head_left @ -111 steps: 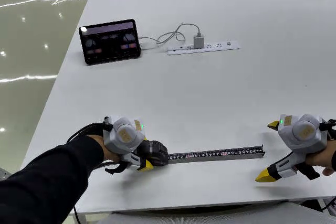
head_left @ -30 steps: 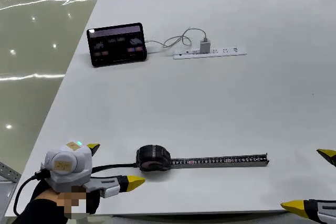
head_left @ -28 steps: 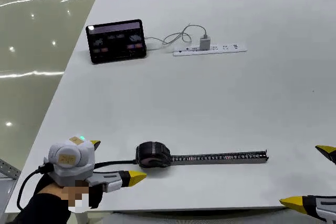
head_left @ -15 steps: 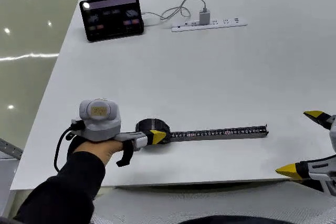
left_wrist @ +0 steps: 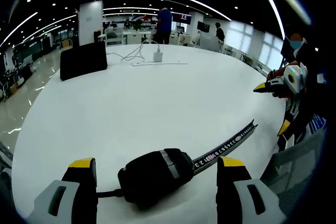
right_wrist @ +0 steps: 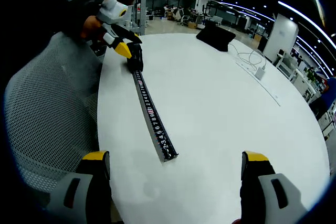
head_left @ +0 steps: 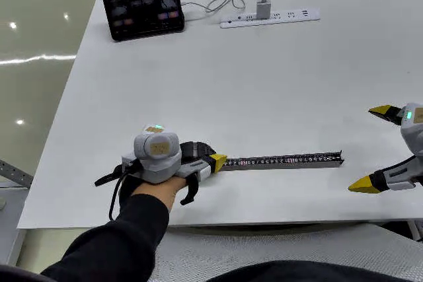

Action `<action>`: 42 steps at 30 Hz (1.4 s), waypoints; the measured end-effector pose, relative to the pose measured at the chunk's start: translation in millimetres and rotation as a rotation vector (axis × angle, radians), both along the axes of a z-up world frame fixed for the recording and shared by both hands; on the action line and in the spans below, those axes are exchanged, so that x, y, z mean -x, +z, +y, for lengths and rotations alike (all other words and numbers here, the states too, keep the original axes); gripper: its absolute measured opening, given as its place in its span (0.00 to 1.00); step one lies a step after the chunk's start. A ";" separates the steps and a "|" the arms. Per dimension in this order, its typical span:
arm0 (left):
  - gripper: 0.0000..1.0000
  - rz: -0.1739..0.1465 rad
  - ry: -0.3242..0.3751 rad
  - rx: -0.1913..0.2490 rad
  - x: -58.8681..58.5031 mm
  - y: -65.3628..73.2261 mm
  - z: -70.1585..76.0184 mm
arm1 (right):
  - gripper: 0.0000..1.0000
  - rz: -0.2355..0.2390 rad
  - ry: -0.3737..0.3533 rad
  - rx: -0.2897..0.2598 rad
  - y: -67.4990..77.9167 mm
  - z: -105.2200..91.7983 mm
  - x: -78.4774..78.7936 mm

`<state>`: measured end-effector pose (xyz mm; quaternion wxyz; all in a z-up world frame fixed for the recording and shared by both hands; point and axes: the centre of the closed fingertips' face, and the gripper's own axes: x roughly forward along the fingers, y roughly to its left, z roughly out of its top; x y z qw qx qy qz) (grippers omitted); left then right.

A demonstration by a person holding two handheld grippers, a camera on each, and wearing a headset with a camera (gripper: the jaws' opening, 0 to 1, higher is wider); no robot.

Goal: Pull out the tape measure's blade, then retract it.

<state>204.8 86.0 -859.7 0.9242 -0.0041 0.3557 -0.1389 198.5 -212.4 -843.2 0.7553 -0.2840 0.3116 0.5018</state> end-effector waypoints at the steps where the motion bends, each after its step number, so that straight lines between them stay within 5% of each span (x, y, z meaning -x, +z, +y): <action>1: 0.91 0.019 0.017 0.017 1.0 -3.1 0.0 | 1.00 0.001 0.013 0.003 -0.9 3.0 -1.2; 4: 0.92 0.028 0.084 0.043 1.2 -3.5 3.5 | 0.98 0.010 0.048 0.018 -3.5 9.6 -1.3; 8: 0.93 0.056 0.086 0.028 4.0 -14.9 1.9 | 0.90 0.000 0.128 0.036 -11.1 16.7 -2.7; 16: 0.93 0.017 0.066 0.015 -4.7 -11.9 0.6 | 0.67 0.041 0.243 0.109 -34.2 20.0 -0.4; 23: 0.95 0.022 0.040 0.039 -4.5 -16.0 -7.2 | 0.43 0.097 0.279 0.142 -47.2 19.2 3.4; 26: 0.96 0.013 0.021 0.016 -4.1 -14.6 -9.3 | 0.34 0.107 0.302 0.173 -52.5 16.7 6.0; 42: 0.86 0.032 0.069 0.047 -3.6 -14.2 -4.2 | 0.12 0.165 0.297 0.204 -56.6 14.8 8.6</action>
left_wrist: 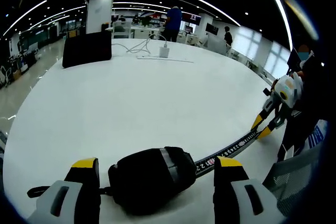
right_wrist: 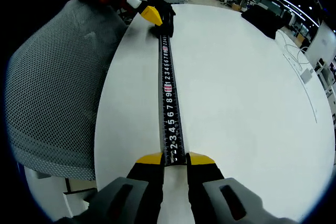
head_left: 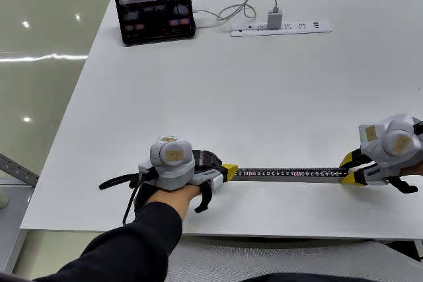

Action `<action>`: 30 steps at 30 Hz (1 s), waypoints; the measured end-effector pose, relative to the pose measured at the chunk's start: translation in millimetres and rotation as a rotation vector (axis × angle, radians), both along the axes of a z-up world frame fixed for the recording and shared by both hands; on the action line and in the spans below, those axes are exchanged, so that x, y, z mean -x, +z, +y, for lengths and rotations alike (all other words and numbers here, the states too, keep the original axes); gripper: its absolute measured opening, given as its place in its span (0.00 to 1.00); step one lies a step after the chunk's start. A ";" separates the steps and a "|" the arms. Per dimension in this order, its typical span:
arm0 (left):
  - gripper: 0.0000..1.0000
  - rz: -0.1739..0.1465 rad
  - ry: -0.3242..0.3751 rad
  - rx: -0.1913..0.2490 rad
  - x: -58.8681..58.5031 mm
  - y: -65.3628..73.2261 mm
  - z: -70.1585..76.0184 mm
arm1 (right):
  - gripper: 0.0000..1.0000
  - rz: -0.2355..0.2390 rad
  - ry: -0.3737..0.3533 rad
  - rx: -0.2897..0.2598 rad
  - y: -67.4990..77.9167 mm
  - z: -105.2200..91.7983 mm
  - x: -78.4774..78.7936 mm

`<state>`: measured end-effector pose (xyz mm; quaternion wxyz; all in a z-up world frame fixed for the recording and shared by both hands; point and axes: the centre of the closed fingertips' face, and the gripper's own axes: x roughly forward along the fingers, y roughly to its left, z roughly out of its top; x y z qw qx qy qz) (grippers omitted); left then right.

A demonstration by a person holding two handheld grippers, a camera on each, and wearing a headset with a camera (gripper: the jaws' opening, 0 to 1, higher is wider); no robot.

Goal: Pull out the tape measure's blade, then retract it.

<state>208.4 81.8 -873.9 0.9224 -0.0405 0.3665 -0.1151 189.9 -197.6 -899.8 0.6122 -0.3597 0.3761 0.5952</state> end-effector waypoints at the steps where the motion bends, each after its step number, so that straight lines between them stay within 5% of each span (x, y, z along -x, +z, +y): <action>1: 0.85 -0.001 0.000 -0.002 0.0 0.1 0.2 | 0.12 0.000 0.004 0.002 -0.1 -0.1 0.3; 6: 0.81 -0.008 0.012 -0.001 -1.7 2.6 1.6 | 0.12 0.002 0.018 0.014 0.1 -1.1 0.6; 11: 0.68 0.059 0.071 0.017 5.8 -2.4 7.1 | 0.12 0.021 -0.005 0.027 0.3 -1.3 -0.7; 17: 0.64 0.061 0.093 0.016 5.0 -0.5 9.4 | 0.12 0.040 -0.043 0.033 0.0 -0.9 -1.8; 21: 0.61 0.041 0.083 0.002 4.5 3.9 4.9 | 0.11 -0.028 0.046 0.075 -1.3 -0.7 -0.4; 30: 0.59 0.047 0.087 -0.015 3.6 0.8 6.8 | 0.11 0.005 -0.032 0.076 -2.0 -0.5 -1.3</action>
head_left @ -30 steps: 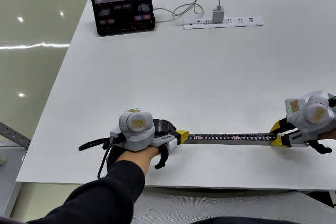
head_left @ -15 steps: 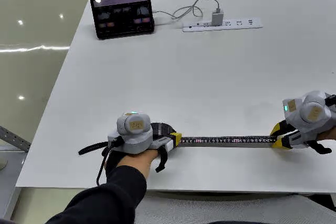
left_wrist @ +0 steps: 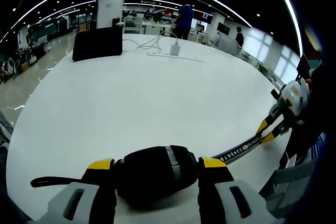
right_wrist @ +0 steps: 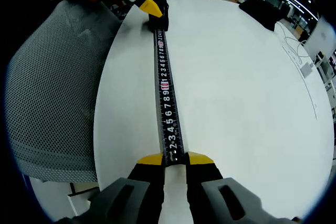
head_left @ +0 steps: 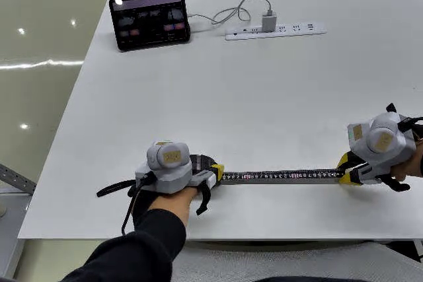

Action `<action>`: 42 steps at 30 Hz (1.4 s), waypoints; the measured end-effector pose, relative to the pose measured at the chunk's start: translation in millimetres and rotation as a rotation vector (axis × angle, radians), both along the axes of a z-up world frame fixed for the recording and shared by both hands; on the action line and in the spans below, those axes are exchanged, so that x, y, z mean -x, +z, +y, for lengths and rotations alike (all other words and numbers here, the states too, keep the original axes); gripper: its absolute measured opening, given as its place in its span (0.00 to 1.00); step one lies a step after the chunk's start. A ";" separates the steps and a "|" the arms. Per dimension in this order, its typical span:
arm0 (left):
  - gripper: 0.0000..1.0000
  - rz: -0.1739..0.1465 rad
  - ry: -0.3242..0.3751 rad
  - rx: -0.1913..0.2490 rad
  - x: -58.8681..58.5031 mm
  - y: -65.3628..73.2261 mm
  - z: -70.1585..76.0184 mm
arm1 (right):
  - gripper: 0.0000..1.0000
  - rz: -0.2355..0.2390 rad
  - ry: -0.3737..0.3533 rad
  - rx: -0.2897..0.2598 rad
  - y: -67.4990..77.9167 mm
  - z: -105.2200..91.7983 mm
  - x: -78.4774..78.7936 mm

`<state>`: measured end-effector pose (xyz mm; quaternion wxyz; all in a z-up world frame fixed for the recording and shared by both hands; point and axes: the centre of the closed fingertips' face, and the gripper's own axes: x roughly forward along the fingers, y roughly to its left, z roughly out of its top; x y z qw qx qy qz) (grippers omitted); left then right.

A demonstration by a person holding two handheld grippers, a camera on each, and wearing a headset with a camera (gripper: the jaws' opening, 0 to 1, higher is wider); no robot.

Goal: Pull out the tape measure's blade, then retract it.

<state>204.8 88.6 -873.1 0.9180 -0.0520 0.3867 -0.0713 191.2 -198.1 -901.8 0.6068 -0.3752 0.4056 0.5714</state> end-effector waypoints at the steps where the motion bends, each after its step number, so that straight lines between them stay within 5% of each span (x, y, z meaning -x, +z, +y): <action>1: 0.59 0.005 -0.006 -0.010 0.3 -0.7 -0.7 | 0.11 -0.002 -0.002 0.008 -0.1 0.4 -0.2; 11: 0.57 0.000 -0.036 -0.057 0.4 -1.6 -0.5 | 0.10 0.001 -0.039 -0.008 0.0 -1.6 -2.3; 42: 0.58 -0.001 -0.028 -0.043 0.6 -0.6 0.0 | 0.10 -0.013 -0.031 0.010 -1.3 7.8 -1.6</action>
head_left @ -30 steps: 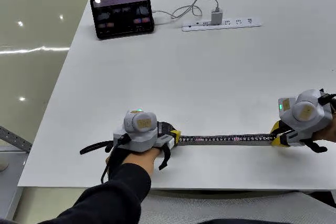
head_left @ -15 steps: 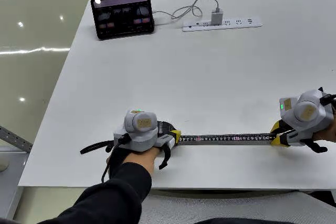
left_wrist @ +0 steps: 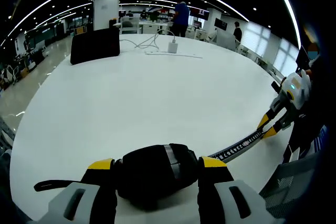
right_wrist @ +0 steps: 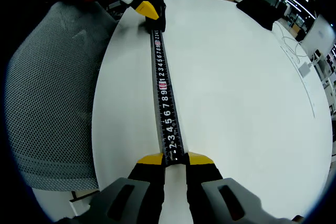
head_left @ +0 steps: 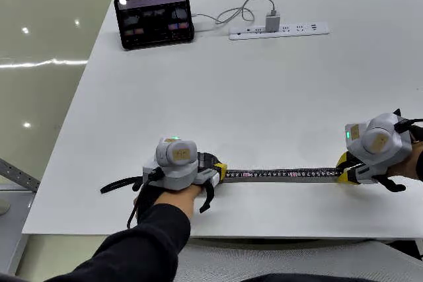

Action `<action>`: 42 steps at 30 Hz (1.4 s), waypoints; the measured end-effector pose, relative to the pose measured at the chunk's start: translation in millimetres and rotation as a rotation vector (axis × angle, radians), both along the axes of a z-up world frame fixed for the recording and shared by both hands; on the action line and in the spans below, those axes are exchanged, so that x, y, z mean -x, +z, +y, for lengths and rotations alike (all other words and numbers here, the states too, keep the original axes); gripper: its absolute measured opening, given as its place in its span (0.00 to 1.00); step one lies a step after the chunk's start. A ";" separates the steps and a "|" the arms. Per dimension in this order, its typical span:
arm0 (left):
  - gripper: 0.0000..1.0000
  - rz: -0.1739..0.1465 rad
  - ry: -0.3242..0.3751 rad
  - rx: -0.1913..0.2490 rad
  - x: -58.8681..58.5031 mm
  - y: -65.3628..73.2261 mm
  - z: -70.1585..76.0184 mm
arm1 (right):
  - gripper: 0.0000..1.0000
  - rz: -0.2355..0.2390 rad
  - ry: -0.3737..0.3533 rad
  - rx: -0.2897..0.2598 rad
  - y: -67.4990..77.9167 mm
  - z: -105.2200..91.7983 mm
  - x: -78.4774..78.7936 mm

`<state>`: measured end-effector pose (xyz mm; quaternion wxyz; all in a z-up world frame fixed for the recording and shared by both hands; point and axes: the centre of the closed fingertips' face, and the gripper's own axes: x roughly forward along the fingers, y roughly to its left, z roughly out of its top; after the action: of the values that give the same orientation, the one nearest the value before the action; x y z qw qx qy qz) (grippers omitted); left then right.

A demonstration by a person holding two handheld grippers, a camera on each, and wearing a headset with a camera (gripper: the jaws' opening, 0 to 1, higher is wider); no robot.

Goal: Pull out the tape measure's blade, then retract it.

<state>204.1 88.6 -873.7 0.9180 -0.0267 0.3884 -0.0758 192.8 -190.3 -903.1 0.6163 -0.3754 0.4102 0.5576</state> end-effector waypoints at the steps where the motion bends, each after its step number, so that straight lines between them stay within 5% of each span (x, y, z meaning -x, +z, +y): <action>1: 0.58 0.000 0.000 0.000 0.0 0.0 0.0 | 0.10 0.002 -0.004 0.002 0.0 0.7 -0.1; 42: 0.58 -0.037 -0.006 -0.013 -0.5 -0.5 0.3 | 0.10 -0.001 -0.034 -0.011 -0.3 35.0 1.7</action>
<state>204.6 88.9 -874.2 0.9250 -0.0183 0.3718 -0.0767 191.1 -155.4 -903.4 0.6278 -0.3653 0.4131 0.5493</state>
